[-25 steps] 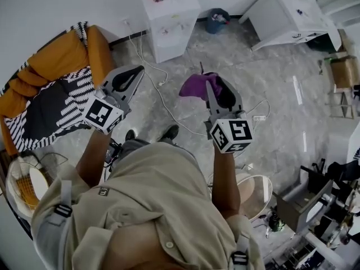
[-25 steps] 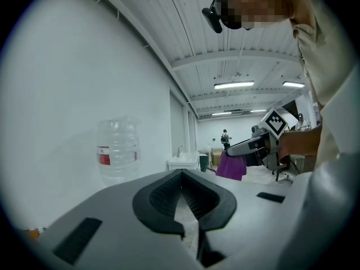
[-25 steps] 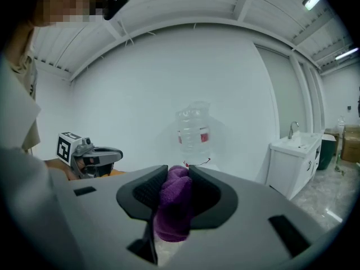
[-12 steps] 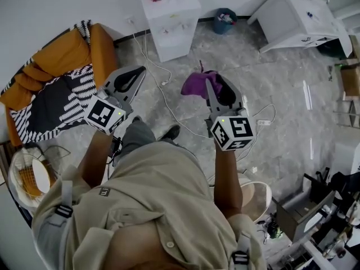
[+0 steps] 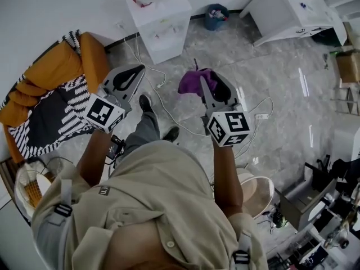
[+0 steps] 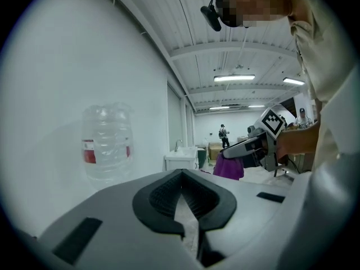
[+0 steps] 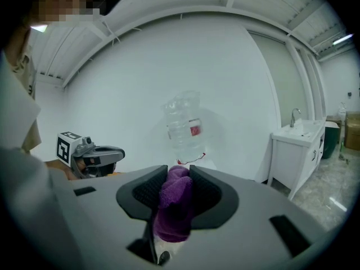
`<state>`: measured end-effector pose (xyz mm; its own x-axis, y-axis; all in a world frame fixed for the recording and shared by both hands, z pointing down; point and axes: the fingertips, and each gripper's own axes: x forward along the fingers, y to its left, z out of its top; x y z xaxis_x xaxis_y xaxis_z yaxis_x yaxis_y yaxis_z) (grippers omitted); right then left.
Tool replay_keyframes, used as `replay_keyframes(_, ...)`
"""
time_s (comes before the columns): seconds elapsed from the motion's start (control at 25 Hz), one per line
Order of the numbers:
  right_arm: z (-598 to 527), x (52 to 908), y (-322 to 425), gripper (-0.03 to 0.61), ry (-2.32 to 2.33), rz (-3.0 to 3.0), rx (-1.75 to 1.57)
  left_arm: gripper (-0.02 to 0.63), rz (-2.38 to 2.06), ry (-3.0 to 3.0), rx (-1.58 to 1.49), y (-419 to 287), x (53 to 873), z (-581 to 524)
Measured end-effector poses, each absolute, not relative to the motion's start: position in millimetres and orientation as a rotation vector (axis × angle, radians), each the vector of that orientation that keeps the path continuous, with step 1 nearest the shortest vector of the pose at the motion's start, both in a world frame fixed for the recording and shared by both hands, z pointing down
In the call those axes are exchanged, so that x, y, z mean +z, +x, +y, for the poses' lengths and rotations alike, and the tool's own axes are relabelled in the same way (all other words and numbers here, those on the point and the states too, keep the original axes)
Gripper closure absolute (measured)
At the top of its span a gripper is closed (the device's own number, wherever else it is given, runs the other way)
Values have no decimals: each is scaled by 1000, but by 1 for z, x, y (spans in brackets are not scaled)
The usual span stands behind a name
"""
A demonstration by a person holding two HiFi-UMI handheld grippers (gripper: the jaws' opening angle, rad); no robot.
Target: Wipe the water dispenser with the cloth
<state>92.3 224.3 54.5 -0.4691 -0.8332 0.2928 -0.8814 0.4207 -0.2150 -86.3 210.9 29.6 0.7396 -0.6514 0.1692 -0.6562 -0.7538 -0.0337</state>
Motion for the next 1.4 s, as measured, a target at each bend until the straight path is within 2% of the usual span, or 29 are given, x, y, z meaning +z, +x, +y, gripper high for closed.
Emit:
replay_keyframes(0.64,84,81,20,451,1603,-2390,500,597,-918,2944,207,-134,47,58)
replay_keyframes(1.04,6,133,-38,451,1544,-2354,382,597,-999,2841,353,-194,90,13)
replay_keyframes(1.4,-45,213,-87,451,1253,-2387,172,597,-1130,2737,520,-196,124,5)
